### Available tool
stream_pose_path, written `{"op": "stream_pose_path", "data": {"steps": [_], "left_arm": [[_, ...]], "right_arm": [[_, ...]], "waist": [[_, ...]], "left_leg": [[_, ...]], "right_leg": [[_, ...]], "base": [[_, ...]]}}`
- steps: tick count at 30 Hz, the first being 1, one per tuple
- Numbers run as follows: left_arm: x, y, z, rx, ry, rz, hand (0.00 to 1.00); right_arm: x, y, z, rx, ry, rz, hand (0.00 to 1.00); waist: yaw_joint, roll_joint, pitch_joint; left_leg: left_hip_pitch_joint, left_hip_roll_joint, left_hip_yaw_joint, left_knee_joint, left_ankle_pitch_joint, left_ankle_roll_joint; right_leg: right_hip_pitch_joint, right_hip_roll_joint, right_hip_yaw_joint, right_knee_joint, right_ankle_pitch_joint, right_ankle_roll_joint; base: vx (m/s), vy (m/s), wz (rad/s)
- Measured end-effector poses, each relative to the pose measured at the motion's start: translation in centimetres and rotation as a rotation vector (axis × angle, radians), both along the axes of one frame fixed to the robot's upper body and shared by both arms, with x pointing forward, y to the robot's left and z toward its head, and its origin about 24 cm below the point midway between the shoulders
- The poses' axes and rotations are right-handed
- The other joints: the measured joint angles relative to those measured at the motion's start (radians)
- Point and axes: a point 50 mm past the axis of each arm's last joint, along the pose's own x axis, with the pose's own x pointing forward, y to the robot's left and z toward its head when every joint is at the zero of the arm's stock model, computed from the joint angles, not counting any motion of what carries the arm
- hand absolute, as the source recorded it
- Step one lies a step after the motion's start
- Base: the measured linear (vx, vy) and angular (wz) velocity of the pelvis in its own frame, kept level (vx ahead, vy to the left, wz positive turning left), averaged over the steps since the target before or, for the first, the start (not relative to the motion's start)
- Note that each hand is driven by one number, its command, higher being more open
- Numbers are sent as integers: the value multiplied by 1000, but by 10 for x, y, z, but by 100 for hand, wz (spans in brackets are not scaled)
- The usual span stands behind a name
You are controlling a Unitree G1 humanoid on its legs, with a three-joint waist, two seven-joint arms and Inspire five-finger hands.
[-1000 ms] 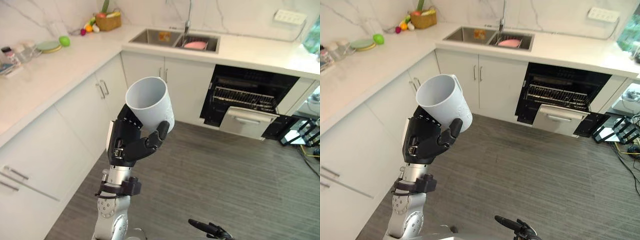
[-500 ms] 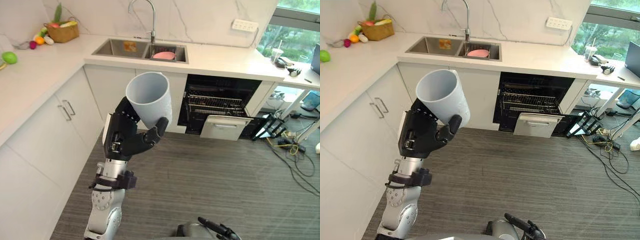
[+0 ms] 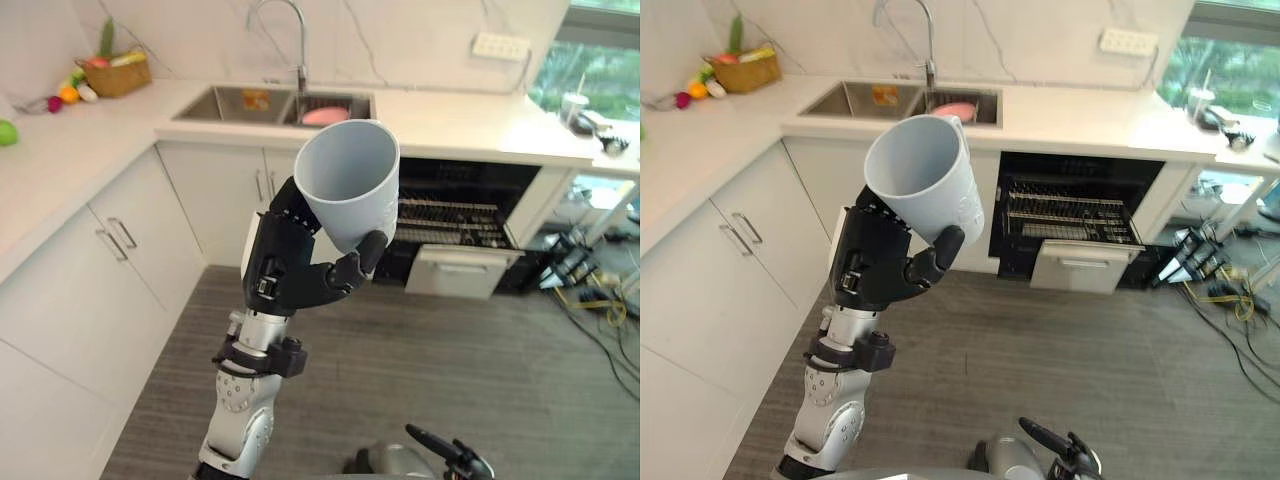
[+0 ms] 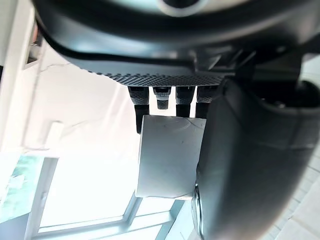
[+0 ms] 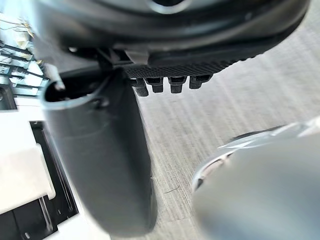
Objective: Walk over to the sink, pick up the cup, carry it to the dishwasher, place the cup inside the dishwasher, then close the dishwasher door
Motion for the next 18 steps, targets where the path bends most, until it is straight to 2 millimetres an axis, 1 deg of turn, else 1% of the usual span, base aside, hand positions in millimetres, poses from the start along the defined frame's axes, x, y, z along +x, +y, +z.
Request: {"op": "stream_pose_path", "data": {"steps": [1, 2, 3, 4, 5, 6, 7, 8, 9, 10, 11, 12, 13, 14, 15, 16, 17, 18], "left_arm": [[-3, 4, -5, -6, 25, 20, 0], [-3, 5, -7, -5, 33, 25, 0], [-5, 7, -10, 2, 45, 28, 0], [-6, 8, -11, 7, 49, 29, 0], [-7, 12, -14, 16, 53, 35, 0], [-7, 18, -16, 24, 57, 46, 0], [-6, 21, -17, 26, 63, 55, 0], [-5, 25, -21, 33, 79, 72, 0], [-3, 28, -27, 45, 107, 85, 0], [-3, 30, -31, 51, 125, 90, 0], [-4, 31, -37, 57, 155, 98, 0], [-2, 30, -45, 63, 189, 100, 0], [2, 30, -47, 67, 192, 101, 0], [7, 30, -51, 75, 205, 101, 0], [8, 36, -60, 75, 248, 131, 0], [9, 43, -63, 82, 265, 158, 0], [9, 46, -62, 89, 263, 167, 0], [7, 47, -63, 81, 267, 168, 0]], "right_arm": [[1, -2, 3, -34, -17, 12, 100], [2, -2, 3, -45, -24, 10, 100], [5, -1, 4, -55, -32, 12, 100], [6, 0, 4, -59, -37, 17, 100], [12, 1, 6, -73, -63, 26, 100], [23, 3, 9, -86, -100, 37, 100], [28, 2, 10, -97, -117, 37, 100], [41, 0, 15, -121, -157, 34, 100], [53, -1, 20, -152, -201, 24, 100], [58, -2, 23, -167, -222, 22, 100], [62, -3, 25, -203, -241, 27, 100], [67, -10, 29, -269, -268, 11, 100], [69, -11, 29, -285, -289, -16, 100], [67, -15, 31, -315, -313, -58, 100], [67, -18, 37, -368, -351, -95, 100], [67, -20, 44, -427, -395, -120, 100], [68, -20, 52, -506, -449, -126, 100], [67, -28, 79, -649, -583, -174, 100]], "waist": [[15, 21, -3], [15, 26, -2], [18, 26, -1], [23, 24, -1], [34, 19, -3], [41, 13, -3], [43, 10, -2], [44, 5, -2], [45, -8, -8], [46, -20, -8], [50, -34, -13], [46, -43, -19], [39, -59, -18], [30, -79, -4], [21, -95, 6], [15, -97, 9], [15, -97, 19], [5, -73, 6]], "left_leg": [[-100, 7, -52, 158, 97, -67], [-146, -3, -57, 207, 96, -75], [-226, -27, -46, 238, 69, -90], [-258, -39, -28, 222, 49, -90], [-312, -55, 10, 141, 10, -99], [-336, -75, 47, -15, -12, -109], [-335, -93, 62, -127, -13, -112], [-324, -137, 64, -353, -4, -125], [-299, -198, 20, -610, 62, -143], [-284, -231, -8, -699, 141, -149], [-257, -271, -51, -819, 234, -154], [-242, -302, -92, -912, 376, -142], [-236, -322, -81, -905, 372, -133], [-235, -335, -77, -875, 347, -114], [-241, -330, -49, -760, 249, -108], [-286, -313, -37, -596, 188, -93], [-328, -307, -17, -484, 142, -102], [-327, -294, -11, -492, 134, -106]], "right_leg": [[53, 16, 14, -41, -3, -7], [78, 17, 19, -58, -5, -11], [132, 16, 31, -105, -6, -13], [157, 15, 42, -134, -4, -16], [196, 15, 63, -184, 5, -26], [228, 13, 91, -225, 19, -4], [249, 10, 107, -246, 24, 1], [283, 0, 141, -284, 28, 10], [311, -21, 177, -317, 29, 27], [324, -38, 202, -335, 28, 37], [339, -57, 239, -360, 30, 53], [345, -75, 267, -385, 26, 70], [352, -98, 272, -392, 21, 80], [365, -118, 281, -403, 31, 104], [398, -133, 305, -408, 66, 139], [421, -133, 319, -397, 85, 139], [436, -128, 324, -379, 92, 140], [441, -126, 293, -305, 84, 151]], "base": [[288, 16, -28], [468, 67, -16], [397, 34, -7], [496, 23, -26], [434, 28, -51], [443, 33, -59], [462, 69, -69], [481, 122, -78], [482, 150, -85], [382, 151, -90], [475, 224, -87], [480, 238, -65], [584, 274, -29], [480, 219, -25], [554, 246, -40], [432, 208, -56], [341, 187, -46], [262, 192, -46]]}}
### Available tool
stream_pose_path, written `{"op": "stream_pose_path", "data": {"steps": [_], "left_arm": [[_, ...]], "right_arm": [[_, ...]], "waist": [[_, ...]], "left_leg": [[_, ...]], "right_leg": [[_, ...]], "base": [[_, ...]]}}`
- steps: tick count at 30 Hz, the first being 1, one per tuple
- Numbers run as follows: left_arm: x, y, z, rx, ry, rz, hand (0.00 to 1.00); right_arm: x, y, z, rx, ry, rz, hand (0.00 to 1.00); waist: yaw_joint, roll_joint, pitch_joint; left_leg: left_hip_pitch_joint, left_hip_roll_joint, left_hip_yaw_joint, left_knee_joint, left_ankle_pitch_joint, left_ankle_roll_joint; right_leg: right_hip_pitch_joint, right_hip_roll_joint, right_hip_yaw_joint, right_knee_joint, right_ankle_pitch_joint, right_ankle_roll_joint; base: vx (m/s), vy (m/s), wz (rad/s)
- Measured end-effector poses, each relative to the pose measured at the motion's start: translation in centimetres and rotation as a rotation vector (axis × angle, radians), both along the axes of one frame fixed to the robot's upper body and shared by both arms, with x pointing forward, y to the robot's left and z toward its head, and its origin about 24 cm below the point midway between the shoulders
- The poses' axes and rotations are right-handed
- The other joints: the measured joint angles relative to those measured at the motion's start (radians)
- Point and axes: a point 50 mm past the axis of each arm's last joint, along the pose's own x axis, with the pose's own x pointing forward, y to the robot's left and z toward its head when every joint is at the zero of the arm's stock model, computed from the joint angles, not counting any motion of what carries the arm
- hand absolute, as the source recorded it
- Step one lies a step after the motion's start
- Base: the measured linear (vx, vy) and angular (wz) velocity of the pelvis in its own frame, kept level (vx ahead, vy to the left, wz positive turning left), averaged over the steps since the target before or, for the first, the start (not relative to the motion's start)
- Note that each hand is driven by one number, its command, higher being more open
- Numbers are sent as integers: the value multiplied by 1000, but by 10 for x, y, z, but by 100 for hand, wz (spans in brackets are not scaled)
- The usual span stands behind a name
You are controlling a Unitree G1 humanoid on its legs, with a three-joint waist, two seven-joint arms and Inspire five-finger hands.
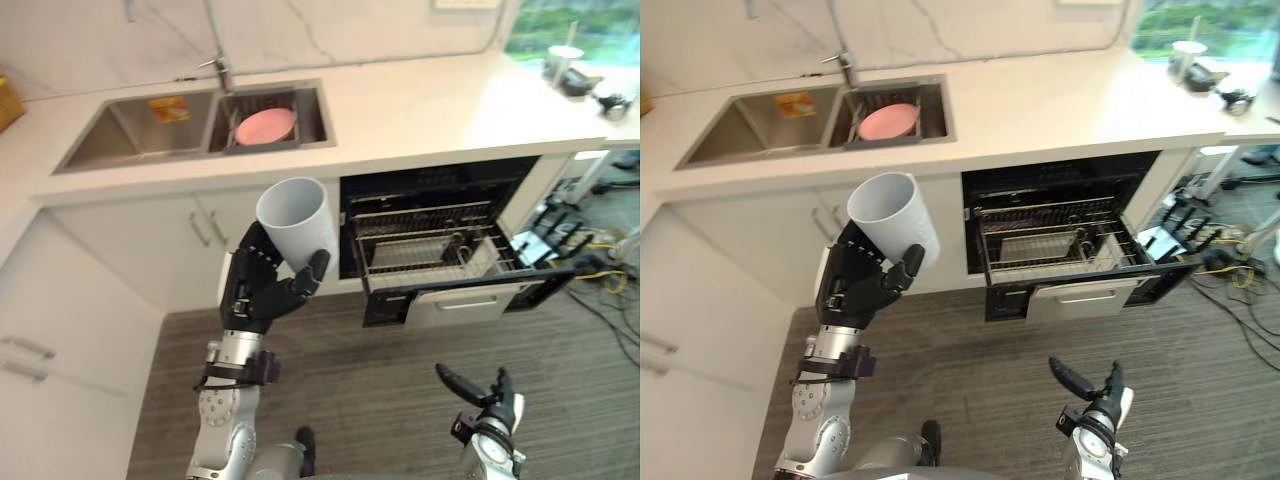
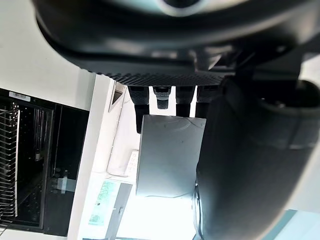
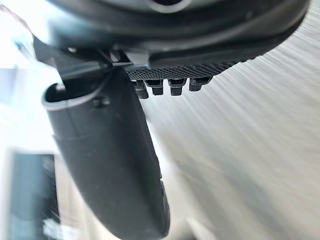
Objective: Walk over to the sink, pick up the cup, carry it to the dishwasher, place the cup inside the dishwasher, then close the dishwasher door
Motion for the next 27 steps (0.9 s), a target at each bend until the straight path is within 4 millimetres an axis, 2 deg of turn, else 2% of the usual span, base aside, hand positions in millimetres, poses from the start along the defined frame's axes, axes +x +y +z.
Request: {"op": "stream_pose_path", "data": {"steps": [1, 2, 3, 4, 5, 6, 7, 8, 10, 11, 12, 13, 14, 15, 16, 17, 18, 19, 20, 21, 22, 23, 24, 25, 26, 27], "left_arm": [[-5, -2, -3, -3, 7, -7, 0], [-6, -2, -3, 4, 7, -11, 0], [-9, -4, -2, 12, 6, -28, 0], [-12, -6, -1, 12, 5, -33, 0], [-13, -9, 0, 15, 2, -41, 0], [-15, -16, 3, 30, -10, -58, 0], [-16, -20, 8, 42, -32, -70, 0], [-15, -22, 10, 51, -44, -73, 0], [-12, -25, 15, 66, -69, -81, 0], [-12, -24, 16, 62, -73, -72, 0], [-13, -22, 15, 57, -65, -50, 0], [-14, -23, 13, 50, -52, -42, 0], [-15, -22, 11, 57, -41, -21, 0], [-15, -22, 12, 69, -44, -15, 0], [-15, -23, 12, 72, -44, -14, 0], [-16, -24, 11, 85, -44, -13, 0], [-16, -26, 12, 83, -53, -12, 0], [-16, -27, 13, 83, -63, -6, 0], [-17, -27, 13, 81, -64, -5, 0], [-16, -27, 13, 85, -62, -3, 0], [-16, -26, 13, 87, -62, -4, 0], [-17, -26, 12, 90, -59, -6, 0], [-19, -27, 12, 90, -67, -16, 0], [-20, -28, 12, 85, -71, -18, 0], [-20, -29, 14, 79, -80, -21, 0], [-22, -34, 15, 58, -95, -26, 0]], "right_arm": [[0, -7, 31, -113, -154, -29, 100], [4, -7, 45, -143, -226, -39, 100], [17, -5, 78, -199, -390, -45, 100], [23, -3, 90, -240, -438, -35, 100], [26, 0, 97, -266, -463, -20, 100], [27, 8, 106, -277, -499, -2, 100], [31, 18, 109, -263, -515, 27, 100], [33, 23, 110, -248, -519, 43, 100], [39, 39, 114, -212, -529, 97, 100], [43, 48, 117, -192, -536, 140, 100], [47, 61, 121, -175, -544, 216, 100], [48, 62, 121, -179, -538, 237, 100], [52, 71, 118, -165, -500, 317, 100], [54, 78, 115, -148, -472, 367, 100], [55, 81, 115, -141, -464, 389, 100], [57, 86, 114, -132, -457, 428, 100], [59, 88, 115, -130, -461, 459, 100], [61, 89, 116, -134, -464, 484, 100], [62, 91, 116, -133, -462, 498, 100], [63, 93, 118, -136, -468, 524, 100], [63, 93, 121, -143, -475, 543, 100], [63, 93, 122, -148, -473, 548, 100], [66, 91, 125, -156, -485, 545, 100], [67, 91, 126, -158, -490, 544, 100], [67, 90, 127, -166, -495, 544, 100], [66, 86, 129, -187, -497, 548, 100]], "waist": [[-11, 9, -22], [-14, -5, -31], [-19, -49, -28], [-29, -58, -30], [-33, -52, -33], [-42, -43, -36], [-58, -32, -31], [-64, -30, -29], [-74, -27, -26], [-75, -29, -27], [-83, -27, -28], [-87, -4, -30], [-71, 21, -27], [-52, 18, -25], [-50, 16, -23], [-49, 16, -22], [-48, 32, -19], [-41, 42, -13], [-33, 38, -9], [-36, 39, -2], [-35, 29, 23], [-28, 25, 26], [-19, 24, 26], [-19, 28, 24], [-23, 39, 18], [-33, 59, 17]], "left_leg": [[48, 4, 18, -22, -95, 25], [79, -18, 37, -27, -111, 30], [186, -68, 78, -115, -141, 45], [243, -80, 91, -162, -142, 51], [274, -78, 93, -191, -138, 55], [334, -64, 94, -250, -128, 47], [393, -48, 95, -303, -123, 38], [419, -39, 93, -324, -123, 33], [479, -23, 94, -355, -139, 3], [514, -28, 97, -364, -155, -20], [555, -39, 99, -350, -183, -35], [556, -26, 98, -334, -195, -35], [513, 5, 93, -223, -210, -36], [497, 4, 87, -235, -215, -32], [489, 5, 84, -243, -215, -33], [467, 19, 75, -252, -214, -34], [439, 56, 73, -254, -174, -51], [417, 75, 66, -192, -155, -68], [398, 76, 64, -141, -156, -69], [339, 79, 60, -2, -145, -86], [298, 81, 65, 113, -135, -91], [292, 79, 70, 112, -156, -74], [282, 97, 69, 6, -197, -53], [283, 116, 70, -67, -188, -63], [287, 152, 70, -184, -124, -65], [303, 168, 11, -265, -22, -142]], "right_leg": [[-28, -9, -30, 143, -18, 25], [-60, -37, -37, 252, -20, 29], [-182, -132, -74, 537, 86, 49], [-246, -166, -104, 647, 56, 28], [-289, -170, -129, 688, 19, 15], [-355, -156, -184, 684, -38, 3], [-404, -127, -242, 609, -66, -2], [-428, -111, -276, 561, -72, -9], [-476, -69, -364, 393, -63, -35], [-492, -44, -405, 272, -22, -67], [-481, -2, -417, 133, 121, -159], [-460, 5, -424, 118, 128, -156], [-400, 33, -396, 23, 153, -153], [-361, 38, -374, -38, 169, -145], [-340, 36, -370, -61, 173, -140], [-302, 36, -367, -98, 177, -134], [-276, 51, -365, -114, 177, -133], [-263, 63, -348, -120, 167, -115], [-248, 61, -335, -136, 169, -107], [-222, 51, -332, -172, 180, -92], [-183, 27, -325, -205, 192, -80], [-175, 12, -312, -210, 194, -76], [-180, -19, -288, -211, 198, -68], [-185, -26, -284, -211, 201, -65], [-194, -28, -276, -211, 203, -49], [-201, -30, -252, -214, 199, 4]], "base": [[266, 197, -39], [436, 264, -61], [421, 219, -62], [416, 213, -61], [385, 197, -24], [484, 211, -14], [496, 190, -9], [440, 98, -10], [401, 52, -12], [482, 42, -18], [505, 54, -12], [510, 82, -28], [434, 60, -43], [368, 33, -49], [303, -14, -26], [247, 16, -7], [232, 43, -19], [145, 76, -30], [125, 100, -28], [158, 159, -15], [143, 180, -10], [155, 258, -33], [108, 216, -39], [100, 211, -42], [99, 279, -40], [97, 293, -37]]}}
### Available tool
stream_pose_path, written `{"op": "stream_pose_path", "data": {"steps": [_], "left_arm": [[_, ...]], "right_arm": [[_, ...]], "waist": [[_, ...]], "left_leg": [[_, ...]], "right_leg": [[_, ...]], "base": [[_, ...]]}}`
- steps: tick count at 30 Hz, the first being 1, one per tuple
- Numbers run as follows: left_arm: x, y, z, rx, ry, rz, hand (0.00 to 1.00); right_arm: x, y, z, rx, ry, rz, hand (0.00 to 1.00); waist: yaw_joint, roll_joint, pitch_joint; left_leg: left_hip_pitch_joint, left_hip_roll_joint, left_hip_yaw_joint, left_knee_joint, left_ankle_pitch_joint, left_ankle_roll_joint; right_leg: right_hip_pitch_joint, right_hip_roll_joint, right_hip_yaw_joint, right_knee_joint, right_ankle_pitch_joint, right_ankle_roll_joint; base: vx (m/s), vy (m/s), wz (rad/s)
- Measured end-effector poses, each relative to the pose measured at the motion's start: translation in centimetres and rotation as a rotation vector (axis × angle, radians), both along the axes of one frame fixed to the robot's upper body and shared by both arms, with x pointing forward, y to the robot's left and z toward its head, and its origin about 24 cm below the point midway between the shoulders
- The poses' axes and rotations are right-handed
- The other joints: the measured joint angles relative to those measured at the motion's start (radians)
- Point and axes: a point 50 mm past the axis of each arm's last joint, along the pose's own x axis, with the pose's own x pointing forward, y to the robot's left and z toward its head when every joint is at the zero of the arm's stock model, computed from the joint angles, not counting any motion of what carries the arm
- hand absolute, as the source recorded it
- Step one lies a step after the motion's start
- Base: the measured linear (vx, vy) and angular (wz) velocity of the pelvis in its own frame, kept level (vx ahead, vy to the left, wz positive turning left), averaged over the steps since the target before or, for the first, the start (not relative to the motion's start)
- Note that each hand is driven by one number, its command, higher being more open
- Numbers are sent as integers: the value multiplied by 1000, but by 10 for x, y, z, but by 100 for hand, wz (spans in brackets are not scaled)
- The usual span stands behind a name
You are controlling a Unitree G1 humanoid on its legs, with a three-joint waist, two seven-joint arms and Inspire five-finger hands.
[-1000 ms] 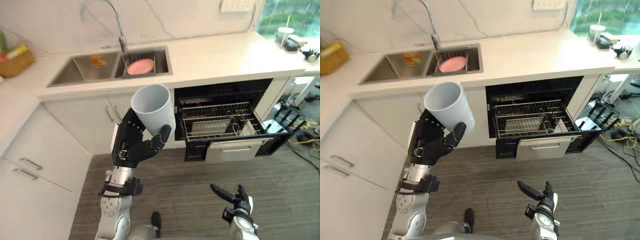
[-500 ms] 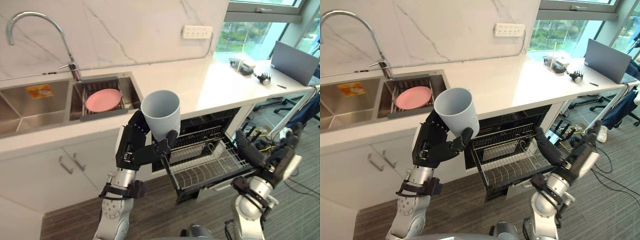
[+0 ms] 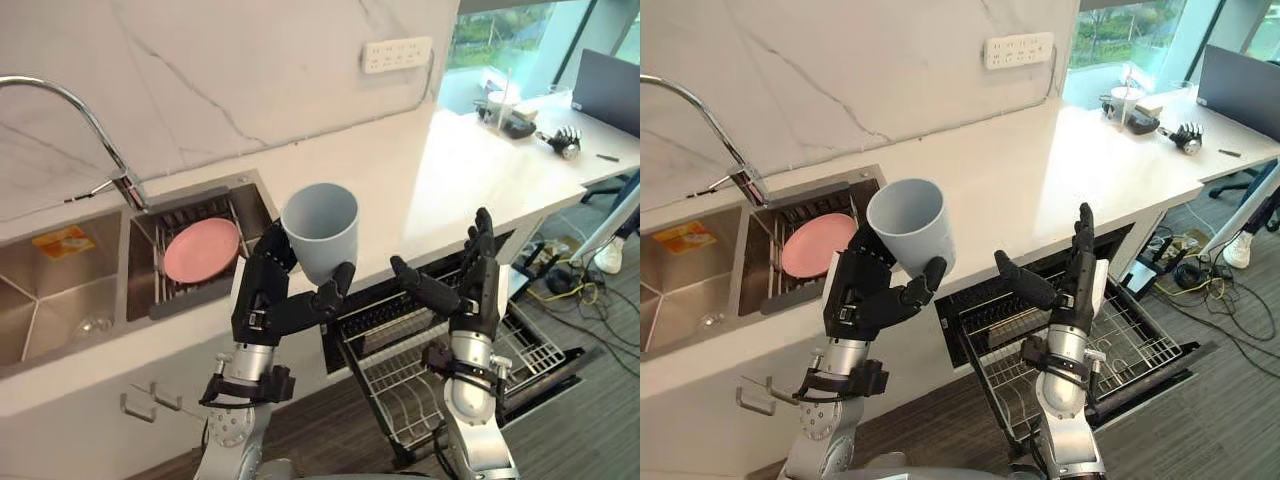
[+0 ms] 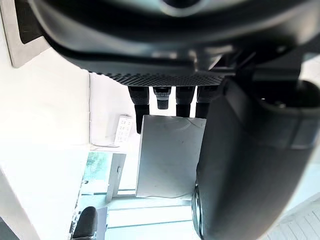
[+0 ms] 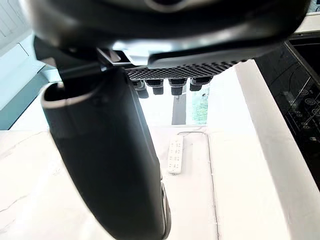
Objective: Walk over to the sink, pick up the cup, carry it to the dishwasher, place the cup inside the dishwasher, then close the dishwasher door
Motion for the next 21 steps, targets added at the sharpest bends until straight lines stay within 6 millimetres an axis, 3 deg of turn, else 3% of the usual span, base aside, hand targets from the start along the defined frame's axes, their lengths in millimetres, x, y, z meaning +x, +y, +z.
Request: {"op": "stream_pose_path", "data": {"steps": [3, 5, 7, 9, 14, 16, 17, 18, 19, 21], "left_arm": [[-2, -2, -1, 11, 3, -21, 0], [-4, -2, -3, 10, 9, -22, 0], [-6, -6, -2, 8, 2, -40, 0], [-8, -11, -1, 7, -6, -72, 0], [-5, -21, 5, 44, -46, -106, 0], [1, -22, 10, 88, -74, -93, 0], [4, -18, 13, 106, -92, -58, 0], [7, -14, 15, 114, -101, -20, 0], [9, -7, 15, 114, -95, 27, 0], [12, 4, 16, 103, -91, 103, 0]], "right_arm": [[-6, -2, 1, 11, -9, -8, 100], [-8, -3, 8, 48, -42, 14, 100], [-12, -5, 13, 76, -71, 20, 100], [-17, -8, 17, 94, -99, 14, 100], [-19, -7, 25, 185, -172, 81, 100], [-16, -4, 28, 228, -195, 138, 100], [-11, 2, 34, 235, -225, 188, 100], [-6, 9, 41, 241, -258, 228, 100], [-2, 17, 47, 234, -288, 284, 100], [2, 30, 61, 203, -348, 400, 100]], "waist": [[-16, -39, 2], [-26, -37, 0], [-36, -37, 0], [-52, -37, 0], [-70, -38, 1], [-69, -31, 11], [-49, 4, 18], [-45, 12, 31], [-33, 12, 31], [-12, 12, 29]], "left_leg": [[6, -79, -51, -40, 3, 12], [37, -117, -53, -105, 13, 27], [68, -133, -34, -172, 30, 51], [94, -143, -26, -218, 47, 55], [127, -150, 60, -234, 27, 74], [93, -127, 121, -155, -11, 93], [70, -79, 177, -129, -19, 100], [72, -64, 213, -127, -18, 102], [71, -53, 247, -119, -16, 103], [38, -16, 271, -82, -12, 95]], "right_leg": [[-35, -64, 35, -3, 8, 30], [-55, -95, 70, 2, 18, 47], [-74, -105, 87, 13, 22, 53], [-93, -110, 103, 37, 23, 56], [-153, -102, 199, 62, 68, 65], [-182, -76, 150, 45, 148, 29], [-183, -46, 121, -5, 207, -40], [-197, -67, 29, 101, 141, -84], [-193, -116, -51, 235, 44, -84], [-130, -174, -116, 311, -21, -83]], "base": [[39, 267, -25], [22, 142, -42], [-16, 128, -28], [-32, 59, -25], [-70, 47, -75], [-222, 11, -104], [-255, 39, -118], [-268, 58, -132], [-165, 37, -91], [-105, -76, -63]]}}
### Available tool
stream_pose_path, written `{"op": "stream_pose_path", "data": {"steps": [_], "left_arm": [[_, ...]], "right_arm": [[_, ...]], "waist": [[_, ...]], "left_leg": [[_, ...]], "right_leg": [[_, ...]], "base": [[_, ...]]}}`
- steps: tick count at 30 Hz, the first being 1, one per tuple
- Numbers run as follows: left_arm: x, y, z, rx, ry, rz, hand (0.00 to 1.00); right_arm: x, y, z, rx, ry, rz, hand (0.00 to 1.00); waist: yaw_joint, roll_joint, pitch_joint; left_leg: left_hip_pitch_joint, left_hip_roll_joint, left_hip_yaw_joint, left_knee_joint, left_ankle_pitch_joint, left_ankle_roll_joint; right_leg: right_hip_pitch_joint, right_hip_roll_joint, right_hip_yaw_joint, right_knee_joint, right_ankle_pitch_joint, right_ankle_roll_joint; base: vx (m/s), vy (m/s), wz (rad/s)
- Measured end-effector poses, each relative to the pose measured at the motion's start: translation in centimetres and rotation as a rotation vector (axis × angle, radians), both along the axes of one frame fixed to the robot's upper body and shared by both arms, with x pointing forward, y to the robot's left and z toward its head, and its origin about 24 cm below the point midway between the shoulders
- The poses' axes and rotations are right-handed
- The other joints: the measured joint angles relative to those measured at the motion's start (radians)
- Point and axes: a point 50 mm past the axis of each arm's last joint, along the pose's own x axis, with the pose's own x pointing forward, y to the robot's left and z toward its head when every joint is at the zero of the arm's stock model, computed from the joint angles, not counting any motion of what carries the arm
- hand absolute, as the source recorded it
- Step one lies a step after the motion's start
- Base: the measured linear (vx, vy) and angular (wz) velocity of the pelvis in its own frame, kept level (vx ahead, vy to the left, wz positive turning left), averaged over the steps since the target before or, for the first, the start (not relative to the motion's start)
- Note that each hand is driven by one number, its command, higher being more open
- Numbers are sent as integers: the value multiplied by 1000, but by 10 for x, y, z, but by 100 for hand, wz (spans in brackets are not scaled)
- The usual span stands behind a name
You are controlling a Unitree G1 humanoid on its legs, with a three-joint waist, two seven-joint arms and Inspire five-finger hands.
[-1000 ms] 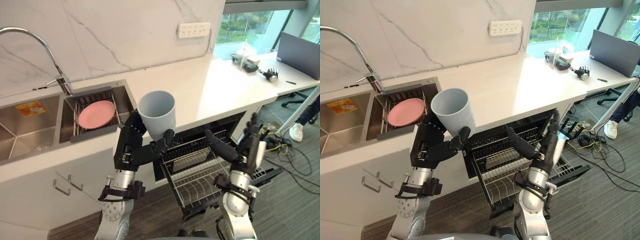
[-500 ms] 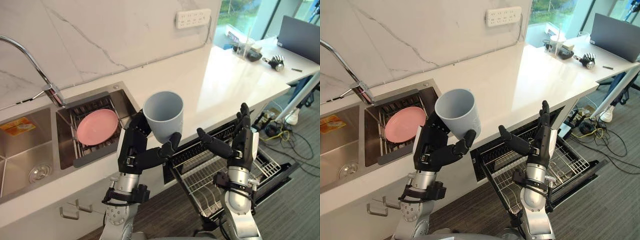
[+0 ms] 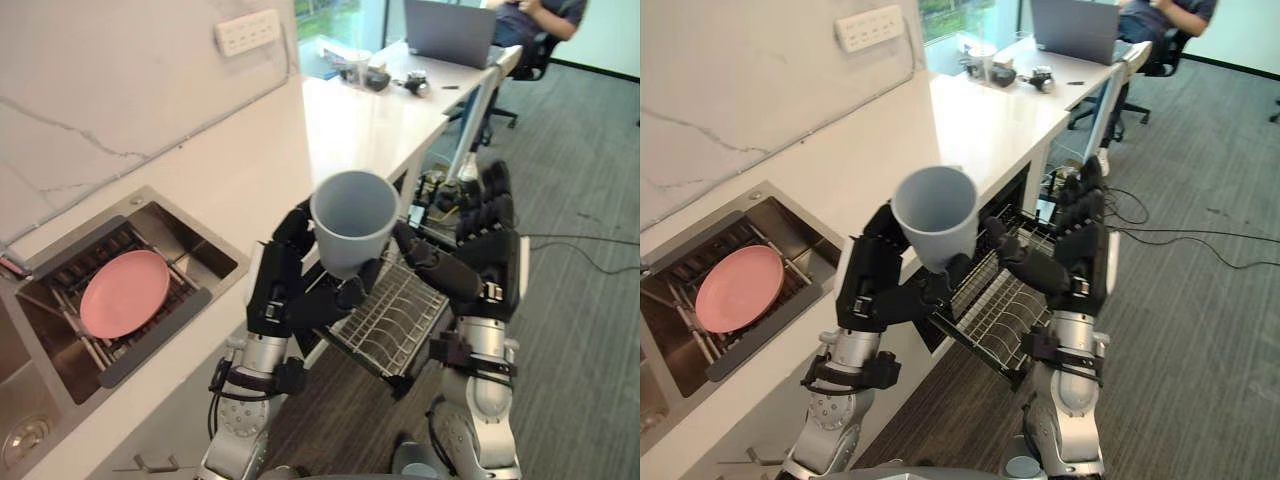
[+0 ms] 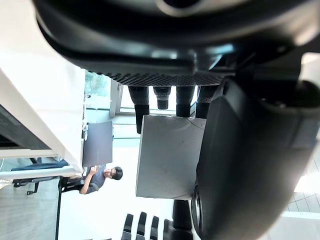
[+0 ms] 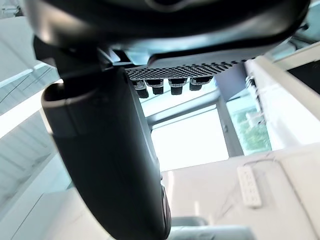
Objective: Walk over to the sink, pick up the cup, carry it to the dishwasher, place the cup inside the dishwasher, then close the dishwasher door
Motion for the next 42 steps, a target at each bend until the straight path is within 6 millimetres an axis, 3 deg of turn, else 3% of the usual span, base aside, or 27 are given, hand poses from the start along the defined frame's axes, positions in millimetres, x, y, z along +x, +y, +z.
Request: {"op": "stream_pose_path", "data": {"steps": [2, 3, 4, 5, 6, 10, 15, 21, 32, 42], "left_arm": [[3, 7, 2, -15, -1, 54, 0], [5, 11, 3, -24, 8, 91, 0], [9, 13, 3, -29, 27, 119, 0], [9, 13, 1, -37, 45, 131, 0], [10, 11, -1, -50, 73, 139, 0], [9, 3, -3, -32, 87, 140, 0], [7, -6, -3, 59, 67, 177, 0], [3, -8, -8, 63, 90, 225, 0], [-6, -21, 6, 51, -22, 159, 0], [-8, -22, 10, 40, -54, 99, 0]], "right_arm": [[2, 11, 9, -21, -54, 66, 100], [4, 19, 14, -37, -81, 110, 100], [6, 25, 19, -54, -105, 143, 100], [7, 26, 20, -74, -110, 154, 100], [7, 27, 20, -97, -106, 169, 100], [5, 24, 16, -122, -85, 187, 100], [-4, 24, 17, -124, -107, 255, 100], [-8, 27, 18, -141, -116, 291, 100], [-1, 40, 6, -113, 59, 317, 100], [-4, 42, 7, -91, 49, 323, 100]], "waist": [[24, -11, -6], [46, -34, -16], [60, -44, -16], [67, -42, -17], [70, -38, -20], [44, -33, -22], [38, -32, -24], [38, -20, -37], [40, -20, -58], [38, -20, -88]], "left_leg": [[-45, 28, 10, 21, 14, -21], [-86, 41, 12, 41, 29, -39], [-115, 57, 6, 50, 52, -60], [-120, 67, 4, 41, 69, -72], [-116, 90, -2, 14, 98, -93], [-77, 109, -24, -112, 196, -120], [-61, 75, -18, -203, 265, -110], [-52, 52, -37, -272, 308, -102], [-69, 28, -53, -272, 313, -96], [-89, 20, -72, -273, 318, -90]], "right_leg": [[45, -18, -23, -31, -1, 0], [87, -22, -35, -104, 38, 10], [117, 11, -37, -203, 31, 48], [121, 28, -48, -232, 30, 49], [136, 62, -59, -268, 32, 59], [154, 117, -80, -300, 27, 92], [160, 114, -96, -353, 13, 134], [160, 114, -122, -361, 20, 146], [158, 95, -136, -366, 24, 152], [153, 91, -154, -366, 25, 154]], "base": [[-106, -211, -40], [-97, -334, -23], [-91, -351, -20], [-79, -345, -13], [-58, -244, -9], [-59, -196, 8], [-76, -52, 2], [-42, 4, 13], [6, 2, 5], [-23, -7, 6]]}}
